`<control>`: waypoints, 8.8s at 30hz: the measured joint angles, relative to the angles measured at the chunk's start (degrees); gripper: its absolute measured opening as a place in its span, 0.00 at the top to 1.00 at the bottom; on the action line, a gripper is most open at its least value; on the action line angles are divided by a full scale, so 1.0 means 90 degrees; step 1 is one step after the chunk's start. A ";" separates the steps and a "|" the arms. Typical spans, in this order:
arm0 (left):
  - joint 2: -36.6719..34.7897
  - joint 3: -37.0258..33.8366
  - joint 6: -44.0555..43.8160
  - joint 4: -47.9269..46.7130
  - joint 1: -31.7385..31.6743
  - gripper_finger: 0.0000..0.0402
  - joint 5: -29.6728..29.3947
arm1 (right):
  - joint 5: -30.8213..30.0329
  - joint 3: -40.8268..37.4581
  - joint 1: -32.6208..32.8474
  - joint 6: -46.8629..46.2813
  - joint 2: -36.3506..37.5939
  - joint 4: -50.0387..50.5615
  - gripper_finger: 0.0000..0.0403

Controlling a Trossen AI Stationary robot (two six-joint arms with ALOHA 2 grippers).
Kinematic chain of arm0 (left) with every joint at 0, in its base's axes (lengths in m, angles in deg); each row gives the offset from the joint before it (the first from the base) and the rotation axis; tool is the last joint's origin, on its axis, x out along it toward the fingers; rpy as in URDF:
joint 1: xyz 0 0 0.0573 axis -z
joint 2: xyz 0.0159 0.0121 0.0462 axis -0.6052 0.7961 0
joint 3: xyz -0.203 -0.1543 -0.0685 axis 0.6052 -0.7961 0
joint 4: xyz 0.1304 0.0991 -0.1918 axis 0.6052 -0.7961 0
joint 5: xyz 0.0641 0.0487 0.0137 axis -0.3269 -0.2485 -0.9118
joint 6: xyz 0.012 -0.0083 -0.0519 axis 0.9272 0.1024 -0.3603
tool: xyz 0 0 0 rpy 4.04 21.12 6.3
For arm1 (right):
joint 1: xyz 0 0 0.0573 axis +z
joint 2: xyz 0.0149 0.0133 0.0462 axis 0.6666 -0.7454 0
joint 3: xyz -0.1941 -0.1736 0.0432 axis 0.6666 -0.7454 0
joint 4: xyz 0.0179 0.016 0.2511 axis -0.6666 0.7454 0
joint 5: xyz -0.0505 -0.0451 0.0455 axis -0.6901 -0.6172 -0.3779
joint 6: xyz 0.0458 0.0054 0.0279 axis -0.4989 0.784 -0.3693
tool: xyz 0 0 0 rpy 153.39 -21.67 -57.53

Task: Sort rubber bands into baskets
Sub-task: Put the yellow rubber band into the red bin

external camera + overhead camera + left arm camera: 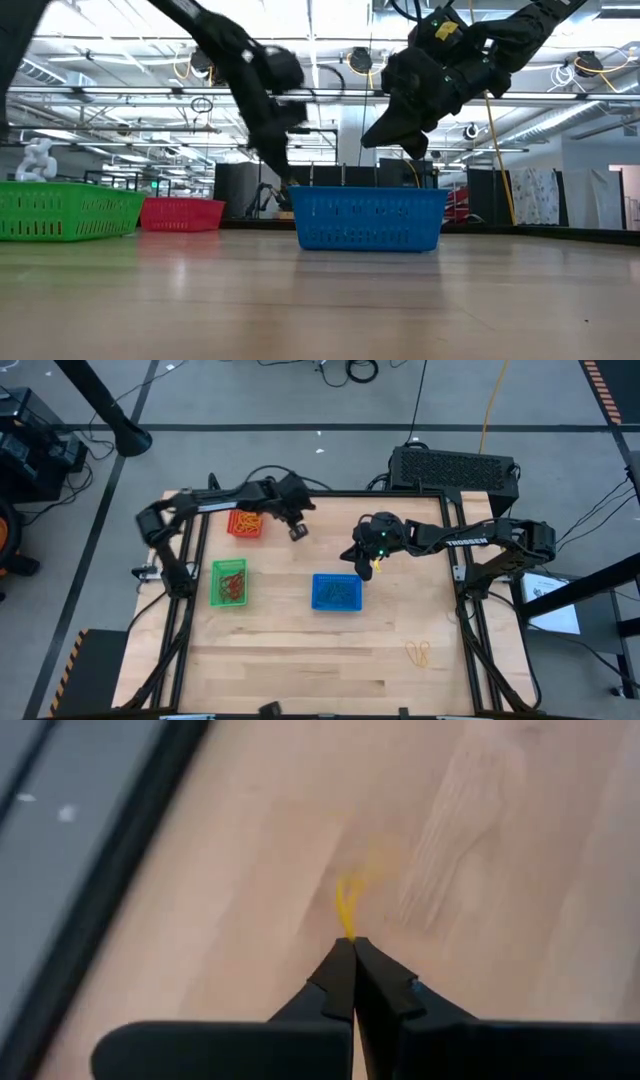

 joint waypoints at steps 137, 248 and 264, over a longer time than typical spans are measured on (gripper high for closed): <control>-0.3704 -0.3907 0.1152 0.2679 0.2415 0.64 0.1681 | 0.2866 -0.0694 0.5119 -0.8363 -0.1275 0.3786 0.75; -0.0210 -0.3054 -0.0619 0.8495 0.4744 0.99 0.0091 | -0.3838 0.0952 0.4444 -0.1209 0.0073 -0.0033 0.92; -0.2083 -0.3061 0.0417 0.4872 0.4528 1.00 -0.2010 | -0.4458 0.0950 0.4758 -0.1921 0.0073 0.1176 0.56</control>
